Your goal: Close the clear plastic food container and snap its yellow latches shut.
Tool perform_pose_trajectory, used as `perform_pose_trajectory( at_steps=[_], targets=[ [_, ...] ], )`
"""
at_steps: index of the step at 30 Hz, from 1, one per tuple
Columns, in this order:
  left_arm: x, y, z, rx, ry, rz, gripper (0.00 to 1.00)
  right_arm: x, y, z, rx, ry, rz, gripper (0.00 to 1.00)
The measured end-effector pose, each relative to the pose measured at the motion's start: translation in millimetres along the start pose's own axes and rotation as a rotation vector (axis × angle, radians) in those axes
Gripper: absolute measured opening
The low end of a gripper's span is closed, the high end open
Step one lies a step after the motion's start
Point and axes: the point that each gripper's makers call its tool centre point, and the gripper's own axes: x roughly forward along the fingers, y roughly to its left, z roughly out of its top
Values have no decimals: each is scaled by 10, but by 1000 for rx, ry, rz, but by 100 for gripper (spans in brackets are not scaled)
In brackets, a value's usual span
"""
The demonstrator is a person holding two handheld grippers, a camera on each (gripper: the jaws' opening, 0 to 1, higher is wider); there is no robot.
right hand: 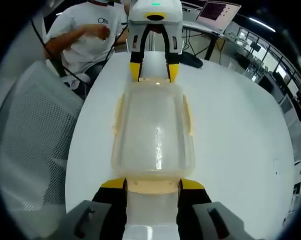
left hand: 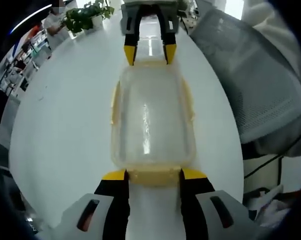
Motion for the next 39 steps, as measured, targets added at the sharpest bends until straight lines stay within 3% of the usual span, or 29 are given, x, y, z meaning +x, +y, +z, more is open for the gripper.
perform_pose_trajectory(
  at_steps=[17,32,39],
  targets=[
    [-256,-107,245,-5,12,23,37,-406,97,59,-34,-27,-6,37],
    [-510,-144,648,0,29,51,37,-823,150,-29,-35,-70,-10,37],
    [-525,-142,857,10,39,58,37,-995,171,-135,-36,-73,-26,37]
  ],
)
